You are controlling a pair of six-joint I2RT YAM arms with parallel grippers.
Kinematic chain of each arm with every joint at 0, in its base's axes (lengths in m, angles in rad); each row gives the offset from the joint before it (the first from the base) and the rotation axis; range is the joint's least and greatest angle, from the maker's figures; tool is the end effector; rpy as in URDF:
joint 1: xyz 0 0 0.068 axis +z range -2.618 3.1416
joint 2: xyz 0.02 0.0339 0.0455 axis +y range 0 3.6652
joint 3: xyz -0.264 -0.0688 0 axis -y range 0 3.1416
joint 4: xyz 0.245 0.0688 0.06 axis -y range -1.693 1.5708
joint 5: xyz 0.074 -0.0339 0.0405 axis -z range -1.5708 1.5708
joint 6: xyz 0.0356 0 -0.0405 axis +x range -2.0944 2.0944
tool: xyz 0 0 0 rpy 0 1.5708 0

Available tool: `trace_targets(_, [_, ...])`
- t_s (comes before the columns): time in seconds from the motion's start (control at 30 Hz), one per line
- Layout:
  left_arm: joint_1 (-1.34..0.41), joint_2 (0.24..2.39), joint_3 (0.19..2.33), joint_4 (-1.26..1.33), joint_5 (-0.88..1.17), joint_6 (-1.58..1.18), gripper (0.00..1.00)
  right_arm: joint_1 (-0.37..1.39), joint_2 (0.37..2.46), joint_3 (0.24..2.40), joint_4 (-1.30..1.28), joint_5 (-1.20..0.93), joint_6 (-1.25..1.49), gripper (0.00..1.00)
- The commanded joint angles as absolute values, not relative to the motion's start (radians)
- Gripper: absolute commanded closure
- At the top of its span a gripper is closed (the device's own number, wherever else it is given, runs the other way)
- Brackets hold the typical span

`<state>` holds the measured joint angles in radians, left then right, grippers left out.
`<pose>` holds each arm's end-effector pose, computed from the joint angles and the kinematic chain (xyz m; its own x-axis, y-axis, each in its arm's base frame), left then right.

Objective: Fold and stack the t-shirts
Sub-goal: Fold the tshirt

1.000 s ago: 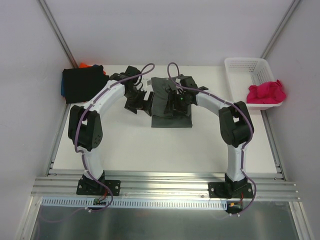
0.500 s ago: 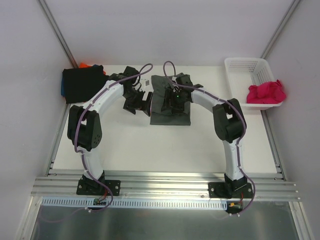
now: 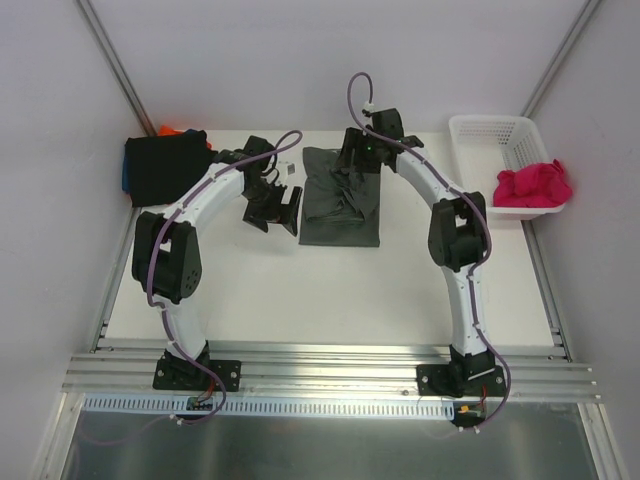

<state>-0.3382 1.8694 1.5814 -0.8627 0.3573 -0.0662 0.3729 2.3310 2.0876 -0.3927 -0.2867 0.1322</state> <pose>0.3670 -0.1423 0.2557 -0.8889 0.2469 -0.3858 0.3874 0.8547 -0.3456 0.5003 0.2065 0.2398 -0.6224 -0.1077 -0.7753 -0.4835 0.8318 0.2726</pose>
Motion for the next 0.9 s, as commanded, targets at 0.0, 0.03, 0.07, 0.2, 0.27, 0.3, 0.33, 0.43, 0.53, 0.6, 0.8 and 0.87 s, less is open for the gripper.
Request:
trace_targets(0.0, [-0.328,1.809,1.562,-0.871,0.348,-0.067,0.1,0.357,2.349,2.148,-0.374,-0.245,0.089,0.29])
trace_targets(0.03, [-0.328,1.81,1.56,-0.87,0.348,-0.066,0.1,0.356,2.336,2.14,-0.376,-0.248,0.089,0.29])
trace_targets(0.07, [-0.328,1.81,1.563,-0.871,0.348,-0.064,0.1,0.357,2.324,2.125,-0.379,-0.258,0.094,0.28])
trace_targets(0.2, [-0.328,1.819,1.585,-0.871,0.345,-0.064,0.1,0.364,2.218,1.987,-0.38,-0.339,0.144,0.28])
trace_targets(0.27, [-0.331,1.83,1.594,-0.871,0.345,-0.064,0.1,0.367,2.147,1.884,-0.385,-0.351,0.167,0.29])
trace_targets(0.3, [-0.333,1.833,1.604,-0.873,0.344,-0.066,0.1,0.368,2.12,1.849,-0.393,-0.363,0.172,0.29])
trace_targets(0.33, [-0.333,1.841,1.611,-0.871,0.347,-0.066,0.1,0.368,2.1,1.818,-0.397,-0.371,0.175,0.3])
trace_targets(0.43, [-0.336,1.856,1.628,-0.871,0.357,-0.069,0.1,0.362,2.004,1.668,-0.414,-0.394,0.187,0.36])
trace_targets(0.53, [-0.337,1.877,1.638,-0.871,0.371,-0.075,0.11,0.353,1.931,1.539,-0.405,-0.414,0.206,0.39])
trace_targets(0.6, [-0.337,1.894,1.654,-0.871,0.376,-0.077,0.14,0.344,1.905,1.479,-0.382,-0.425,0.207,0.4])
trace_targets(0.8, [-0.334,2.045,1.801,-0.87,0.405,-0.074,0.37,0.327,1.911,1.48,-0.383,-0.419,0.181,0.42])
trace_targets(0.87, [-0.334,2.13,1.892,-0.87,0.423,-0.066,0.55,0.324,1.928,1.503,-0.393,-0.413,0.172,0.42])
